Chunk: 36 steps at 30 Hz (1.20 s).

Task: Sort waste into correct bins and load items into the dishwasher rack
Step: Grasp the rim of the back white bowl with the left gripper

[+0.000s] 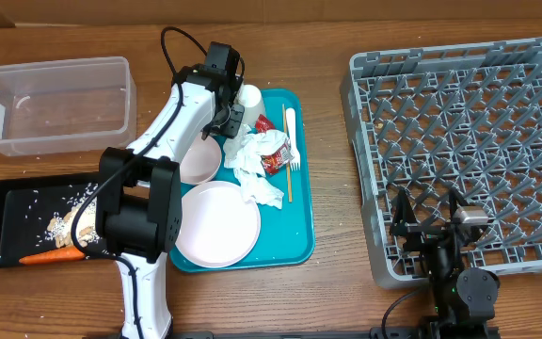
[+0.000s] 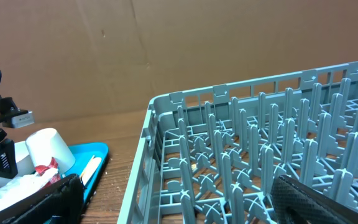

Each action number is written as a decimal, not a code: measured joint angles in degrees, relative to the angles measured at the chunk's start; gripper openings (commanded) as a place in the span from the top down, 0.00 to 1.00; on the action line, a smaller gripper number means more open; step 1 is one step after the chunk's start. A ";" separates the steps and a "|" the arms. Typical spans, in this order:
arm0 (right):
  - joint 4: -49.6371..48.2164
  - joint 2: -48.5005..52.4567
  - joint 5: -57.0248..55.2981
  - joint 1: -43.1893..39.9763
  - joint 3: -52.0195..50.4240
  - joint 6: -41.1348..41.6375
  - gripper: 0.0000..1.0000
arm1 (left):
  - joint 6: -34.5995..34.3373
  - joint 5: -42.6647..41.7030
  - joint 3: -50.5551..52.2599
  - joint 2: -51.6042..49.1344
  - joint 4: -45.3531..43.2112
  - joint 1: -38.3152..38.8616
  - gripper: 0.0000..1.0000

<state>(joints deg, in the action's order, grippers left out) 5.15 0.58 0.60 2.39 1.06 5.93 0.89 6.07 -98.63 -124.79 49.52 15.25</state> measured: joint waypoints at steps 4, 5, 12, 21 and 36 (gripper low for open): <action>0.00 0.00 0.00 0.00 0.00 0.00 0.00 | 0.20 0.26 0.00 0.00 -0.24 0.00 0.62; 0.02 0.00 0.00 0.00 0.00 0.02 0.00 | 0.20 0.26 0.00 0.00 -0.31 0.00 0.63; 0.02 0.00 0.00 0.00 0.00 0.00 0.00 | 0.94 0.24 0.00 0.00 -0.57 0.04 0.75; 0.00 0.00 0.00 0.00 0.00 0.00 0.00 | 2.19 0.68 0.00 0.00 -1.46 0.02 0.96; 0.00 0.00 -0.02 0.00 0.00 -0.02 0.00 | -2.69 1.07 -19.61 -0.31 12.07 0.02 0.96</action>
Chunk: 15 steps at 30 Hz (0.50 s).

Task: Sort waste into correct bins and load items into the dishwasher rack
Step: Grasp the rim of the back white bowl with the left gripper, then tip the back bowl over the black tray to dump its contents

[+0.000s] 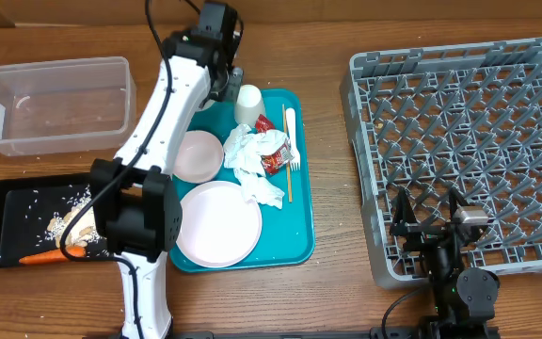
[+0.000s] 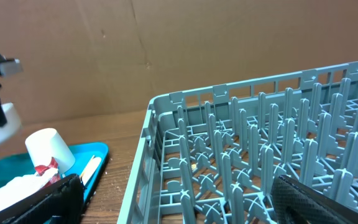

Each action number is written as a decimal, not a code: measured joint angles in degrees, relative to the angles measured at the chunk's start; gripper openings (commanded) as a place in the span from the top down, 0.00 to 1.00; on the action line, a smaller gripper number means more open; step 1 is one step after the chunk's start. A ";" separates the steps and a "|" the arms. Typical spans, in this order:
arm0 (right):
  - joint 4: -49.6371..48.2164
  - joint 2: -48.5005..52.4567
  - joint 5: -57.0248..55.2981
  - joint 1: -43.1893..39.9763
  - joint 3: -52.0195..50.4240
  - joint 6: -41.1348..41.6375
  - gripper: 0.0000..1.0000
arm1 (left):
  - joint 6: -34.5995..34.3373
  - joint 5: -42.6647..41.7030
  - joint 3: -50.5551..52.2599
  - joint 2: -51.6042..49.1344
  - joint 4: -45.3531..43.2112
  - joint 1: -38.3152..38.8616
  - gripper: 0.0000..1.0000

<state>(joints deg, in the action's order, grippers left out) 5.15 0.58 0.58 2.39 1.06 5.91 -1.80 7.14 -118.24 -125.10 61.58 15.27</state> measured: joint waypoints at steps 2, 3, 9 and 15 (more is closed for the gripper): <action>0.07 0.00 0.04 -0.02 0.00 0.02 0.00 | -3.48 0.00 -6.54 -0.35 7.15 0.00 0.96; 0.00 0.00 0.02 0.00 0.00 0.02 0.00 | -5.29 0.00 -9.75 -0.44 9.68 -0.04 0.96; -0.04 0.00 0.04 0.00 0.00 0.00 0.00 | -16.33 -7.45 -20.24 2.23 21.88 -6.16 0.96; 0.00 0.00 0.02 0.00 0.00 0.04 0.00 | -20.76 -11.54 -20.48 6.62 29.81 -21.40 0.96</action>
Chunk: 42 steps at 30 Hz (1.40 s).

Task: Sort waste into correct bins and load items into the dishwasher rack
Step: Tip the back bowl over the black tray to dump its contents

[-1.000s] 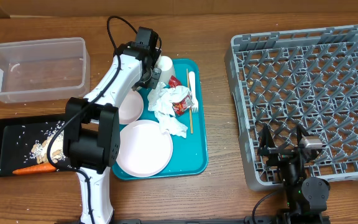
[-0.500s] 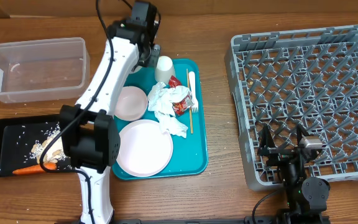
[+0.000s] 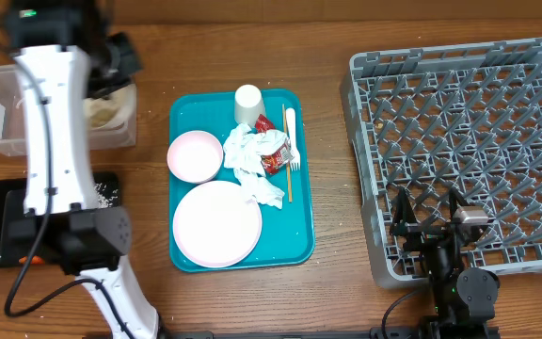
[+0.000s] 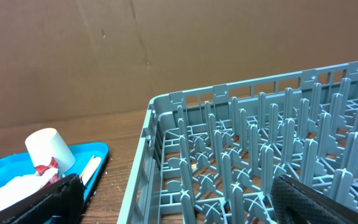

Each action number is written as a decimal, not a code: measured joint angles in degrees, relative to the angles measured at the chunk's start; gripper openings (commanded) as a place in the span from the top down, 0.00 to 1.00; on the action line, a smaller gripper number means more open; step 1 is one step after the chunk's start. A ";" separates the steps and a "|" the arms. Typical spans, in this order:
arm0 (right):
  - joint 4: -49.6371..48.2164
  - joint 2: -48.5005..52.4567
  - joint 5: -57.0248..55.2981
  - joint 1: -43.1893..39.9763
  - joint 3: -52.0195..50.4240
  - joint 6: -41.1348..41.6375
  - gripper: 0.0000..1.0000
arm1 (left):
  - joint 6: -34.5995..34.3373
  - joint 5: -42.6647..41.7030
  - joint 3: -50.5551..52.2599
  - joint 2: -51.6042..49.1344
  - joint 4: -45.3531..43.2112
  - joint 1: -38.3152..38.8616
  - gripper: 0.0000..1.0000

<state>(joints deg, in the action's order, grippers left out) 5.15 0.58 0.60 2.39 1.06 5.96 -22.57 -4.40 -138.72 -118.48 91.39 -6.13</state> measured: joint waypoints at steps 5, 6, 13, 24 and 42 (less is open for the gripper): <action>0.00 0.00 0.00 0.00 0.00 -0.02 0.00 | 2.36 -10.25 -0.07 0.61 4.28 -10.21 0.96; 0.02 0.00 0.00 0.00 0.00 -0.04 0.00 | 4.17 -14.25 -0.07 0.61 5.29 -13.11 0.96; 0.02 0.00 0.00 0.00 0.00 0.00 0.00 | 9.73 -28.02 4.20 0.96 5.25 -26.29 0.96; 0.02 0.00 0.00 -0.02 0.00 -0.02 0.00 | 18.60 -41.44 27.41 1.46 1.29 -36.94 0.96; 0.02 0.00 0.00 0.00 0.00 0.00 0.00 | 20.02 -57.70 54.01 1.49 -15.15 -46.58 0.96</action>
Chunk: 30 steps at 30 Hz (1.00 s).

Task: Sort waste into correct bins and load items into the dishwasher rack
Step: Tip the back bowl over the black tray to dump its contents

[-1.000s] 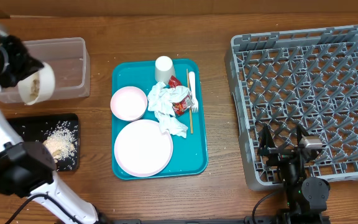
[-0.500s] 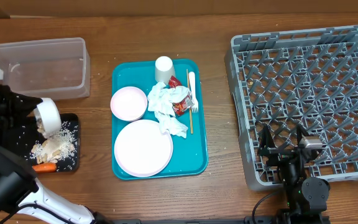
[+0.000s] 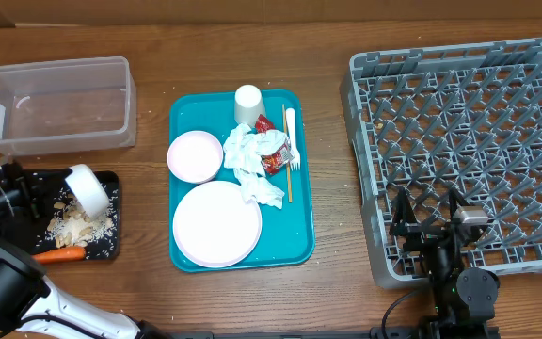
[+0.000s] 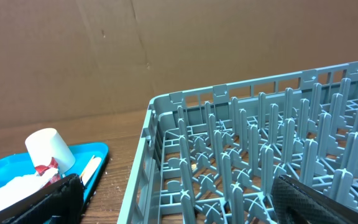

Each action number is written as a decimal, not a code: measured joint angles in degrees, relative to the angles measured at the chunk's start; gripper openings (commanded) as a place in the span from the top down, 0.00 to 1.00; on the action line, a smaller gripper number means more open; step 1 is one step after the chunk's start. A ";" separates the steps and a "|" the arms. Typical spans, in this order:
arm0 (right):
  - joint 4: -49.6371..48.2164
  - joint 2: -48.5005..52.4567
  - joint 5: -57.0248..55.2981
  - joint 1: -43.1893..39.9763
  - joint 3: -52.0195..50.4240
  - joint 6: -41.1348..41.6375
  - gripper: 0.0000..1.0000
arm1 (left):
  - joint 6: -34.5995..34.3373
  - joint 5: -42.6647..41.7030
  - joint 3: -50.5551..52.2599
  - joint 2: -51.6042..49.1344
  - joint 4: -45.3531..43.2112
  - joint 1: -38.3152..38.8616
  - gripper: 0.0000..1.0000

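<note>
At the far left my left gripper is shut on a small white bowl, tipped on its side over the black tray. Rice, beige scraps and a carrot lie on that tray. The teal tray holds a white cup, a pink bowl, a white plate, crumpled napkins, a red wrapper, a white fork and a chopstick. My right gripper stands open at the grey dishwasher rack's near edge, nothing between its fingers.
A clear plastic bin stands at the back left, just behind the black tray. The rack fills the right side. In the right wrist view the white cup and the teal tray show at the left.
My left arm has moved from over the clear bin down to the far left edge. The white bowl it holds is now tipped over the black tray. The right arm has not moved.
My left gripper was at the back of the teal tray beside the white cup. Then it was raised behind the tray. After that it was over the clear bin with a bowl of beige scraps, and now it holds the bowl tipped over the black tray.
</note>
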<state>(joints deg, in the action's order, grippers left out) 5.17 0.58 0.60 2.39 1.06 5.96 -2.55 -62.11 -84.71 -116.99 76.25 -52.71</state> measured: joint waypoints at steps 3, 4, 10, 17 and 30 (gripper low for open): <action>0.00 0.00 0.00 0.00 0.00 -0.02 0.00 | 0.83 -2.32 0.00 0.00 1.42 -1.38 0.96; 0.00 0.00 0.00 0.00 0.00 -0.04 0.00 | 1.77 -3.72 0.00 0.00 2.27 -1.70 0.96; 0.00 0.00 0.00 0.00 0.00 0.00 0.00 | 7.26 -10.97 0.04 0.00 5.73 -3.10 0.96; 0.00 0.00 0.00 0.00 0.00 -0.02 0.00 | 5.25 -11.76 0.15 0.00 3.02 -7.21 0.96; 0.00 0.00 0.00 0.00 0.00 -0.02 0.00 | 1.44 -12.61 3.78 0.00 5.31 -10.19 0.96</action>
<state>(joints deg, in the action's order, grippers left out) 5.17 0.58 0.60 2.39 1.06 5.93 -1.10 -74.72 -80.93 -116.99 81.56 -62.89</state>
